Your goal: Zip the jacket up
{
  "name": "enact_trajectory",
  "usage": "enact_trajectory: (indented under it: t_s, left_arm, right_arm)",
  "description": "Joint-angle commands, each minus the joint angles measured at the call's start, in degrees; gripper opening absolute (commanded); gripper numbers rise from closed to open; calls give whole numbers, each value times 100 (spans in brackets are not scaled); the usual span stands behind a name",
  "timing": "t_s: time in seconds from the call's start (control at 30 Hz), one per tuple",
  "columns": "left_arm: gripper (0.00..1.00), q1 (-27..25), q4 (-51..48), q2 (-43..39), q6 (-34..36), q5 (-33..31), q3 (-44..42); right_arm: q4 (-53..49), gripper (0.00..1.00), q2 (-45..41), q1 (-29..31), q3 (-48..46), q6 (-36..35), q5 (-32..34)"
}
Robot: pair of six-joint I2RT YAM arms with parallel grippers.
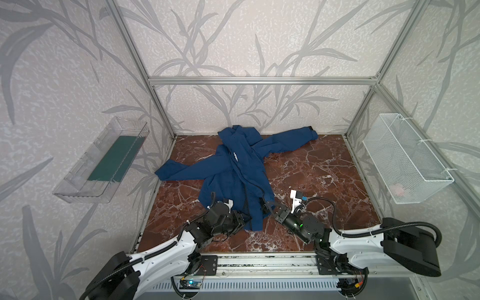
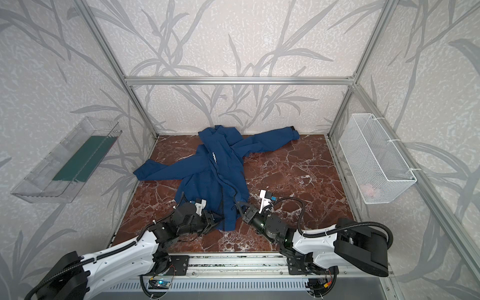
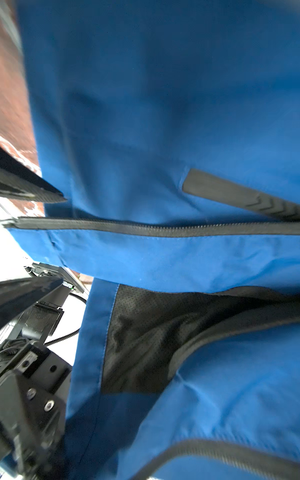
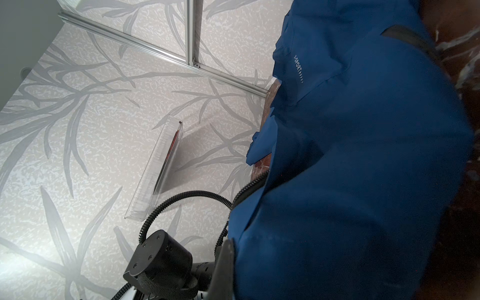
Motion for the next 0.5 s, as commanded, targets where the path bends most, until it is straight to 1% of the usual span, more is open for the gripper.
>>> enact_trajectory:
  t_s: [0.0, 0.1, 0.17, 0.2, 0.23, 0.27, 0.3, 0.33, 0.37, 0.43, 0.47]
  left_arm:
    - [48, -108, 543, 336, -68, 97, 171]
    - [46, -243, 720, 554, -26, -21, 207]
    - [40, -302, 1079, 681, -93, -60, 155]
    - [34, -298, 1163, 733, -81, -52, 173]
    - [26, -303, 1172, 747, -38, -62, 212]
    - [16, -297, 1123, 708, 55, -111, 276]
    - [4, -288, 908, 581, 206, -209, 366]
    - [0, -272, 478, 391, 417, -386, 522]
    - [0, -264, -169, 127, 757, -740, 778]
    - [0, -35, -2052, -408, 1538, -1362, 1457]
    - [0, 176, -2954, -629, 2026, -1700, 1894]
  right_arm:
    - [95, 3, -58, -62, 58, -24, 41]
    - [95, 3, -55, -68, 73, -27, 30]
    - [97, 3, -72, -76, 74, -29, 30]
    - [95, 3, -94, -74, 65, -27, 38]
    - [95, 3, -118, -88, 52, -35, 47]
    - [74, 3, -161, -91, 40, -44, 62]
    - [45, 3, -218, -98, 10, -41, 101]
    - [13, 3, -290, -106, -20, -46, 137]
    - [-45, 3, -393, -119, -68, -62, 196]
    - [-224, 2, -703, -165, -166, -78, 342]
    - [-378, 2, -919, -203, -226, -96, 427]
